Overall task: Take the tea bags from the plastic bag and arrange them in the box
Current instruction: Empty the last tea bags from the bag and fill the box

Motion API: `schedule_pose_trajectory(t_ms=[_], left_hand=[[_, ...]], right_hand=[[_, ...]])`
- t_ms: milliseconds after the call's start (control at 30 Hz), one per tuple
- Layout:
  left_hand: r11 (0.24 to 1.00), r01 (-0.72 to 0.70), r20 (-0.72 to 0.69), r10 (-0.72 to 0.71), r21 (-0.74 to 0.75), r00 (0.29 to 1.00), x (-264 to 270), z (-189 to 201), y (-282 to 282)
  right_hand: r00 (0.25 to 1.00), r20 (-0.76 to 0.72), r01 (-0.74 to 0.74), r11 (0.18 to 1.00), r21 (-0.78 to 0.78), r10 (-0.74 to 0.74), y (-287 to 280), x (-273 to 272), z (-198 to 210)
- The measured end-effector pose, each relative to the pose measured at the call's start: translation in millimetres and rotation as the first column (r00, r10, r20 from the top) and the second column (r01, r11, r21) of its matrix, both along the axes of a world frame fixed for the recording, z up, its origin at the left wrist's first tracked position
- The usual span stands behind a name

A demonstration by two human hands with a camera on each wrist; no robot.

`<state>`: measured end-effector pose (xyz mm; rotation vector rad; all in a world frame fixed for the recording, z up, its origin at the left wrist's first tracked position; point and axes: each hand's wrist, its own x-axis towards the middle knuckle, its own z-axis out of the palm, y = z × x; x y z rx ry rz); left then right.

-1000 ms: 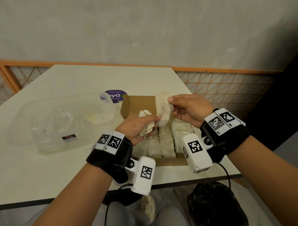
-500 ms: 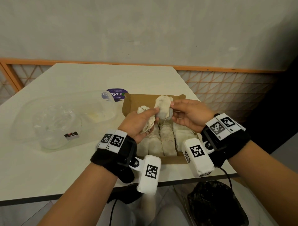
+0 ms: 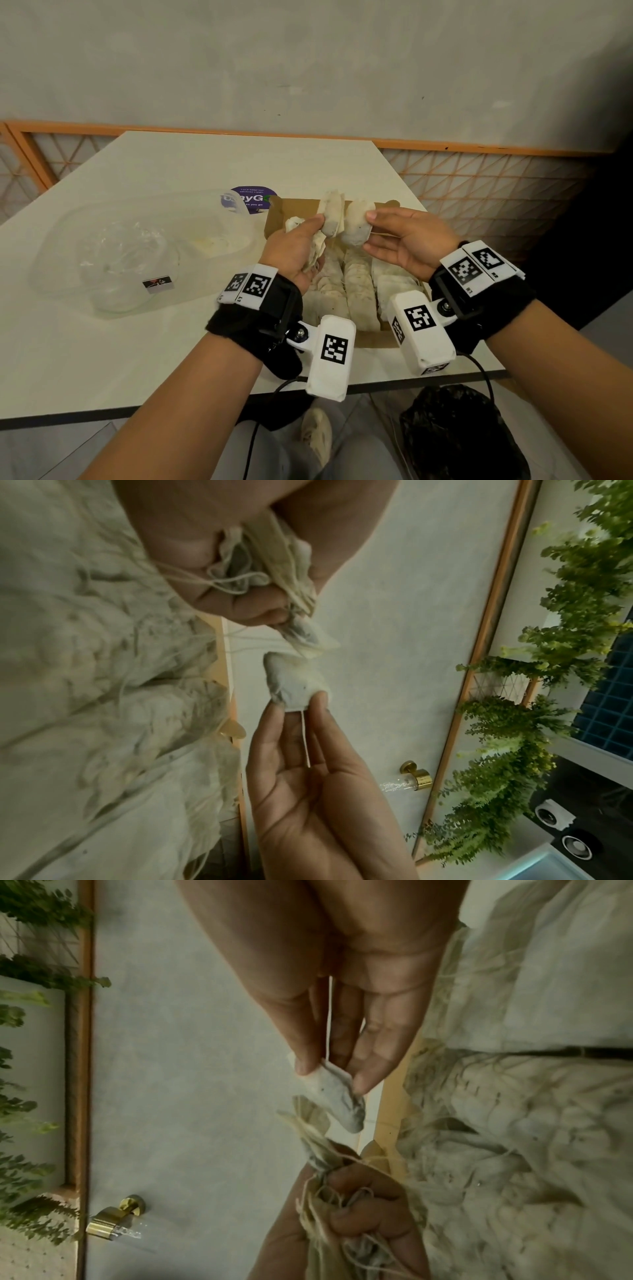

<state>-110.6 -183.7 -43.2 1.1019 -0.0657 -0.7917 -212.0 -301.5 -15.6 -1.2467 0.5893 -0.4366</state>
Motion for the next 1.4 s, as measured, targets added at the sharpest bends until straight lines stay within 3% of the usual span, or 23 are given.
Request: schedule_pose_trajectory(t_ms=[100, 167, 233, 400, 533, 633, 733, 800, 933, 1133, 1267, 1400], left_hand=[[0.999, -0.035, 0.067, 0.033, 0.025, 0.997, 0, 0, 3], [0.998, -0.048, 0.150, 0.041, 0.043, 0.988, -2, 0, 3], [0.996, -0.062, 0.225, 0.048, 0.057, 0.973, -4, -1, 3], [0.999, -0.030, 0.303, 0.019, 0.034, 0.953, -11, -3, 3], [0.999, -0.027, 0.298, 0.018, 0.028, 0.954, -16, -4, 10], [0.997, -0.074, 0.230, 0.076, -0.018, 0.970, -15, -6, 21], [0.985, -0.128, 0.139, 0.143, -0.112, 0.980, -13, -11, 33], [0.976, -0.143, 0.101, 0.161, -0.167, 0.982, -12, -13, 38], [0.972, -0.127, 0.089, 0.147, -0.197, 0.985, -13, -12, 41], [0.976, -0.120, 0.090, 0.138, -0.179, 0.986, -13, -13, 42], [0.977, -0.110, 0.086, 0.127, -0.180, 0.988, -10, -14, 42], [0.981, -0.070, 0.056, 0.082, -0.178, 0.995, -9, -13, 40]], right_hand=[[0.991, -0.112, 0.063, 0.988, -0.143, -0.079, -5, 2, -5], [0.946, -0.267, 0.049, 0.895, -0.444, -0.184, -9, 1, -7], [0.933, -0.282, 0.007, 0.794, -0.608, -0.224, -5, 3, -5], [0.930, -0.366, -0.236, 0.795, -0.559, 0.018, 9, 9, 10], [0.975, -0.209, -0.169, 0.860, -0.482, 0.074, 13, 8, 24], [0.970, -0.240, -0.171, 0.786, -0.594, 0.030, 9, 0, 29], [0.913, -0.397, -0.341, 0.710, -0.616, 0.094, 9, -11, 19], [0.870, -0.466, -0.430, 0.712, -0.555, 0.162, 15, -16, 8], [0.808, -0.533, -0.506, 0.760, -0.408, 0.252, 23, -14, -11], [0.722, -0.646, -0.585, 0.719, -0.376, 0.249, 30, -10, -29], [0.750, -0.594, -0.593, 0.696, -0.406, 0.292, 27, -8, -18], [0.700, -0.655, -0.656, 0.617, -0.434, 0.284, 32, -8, -22]])
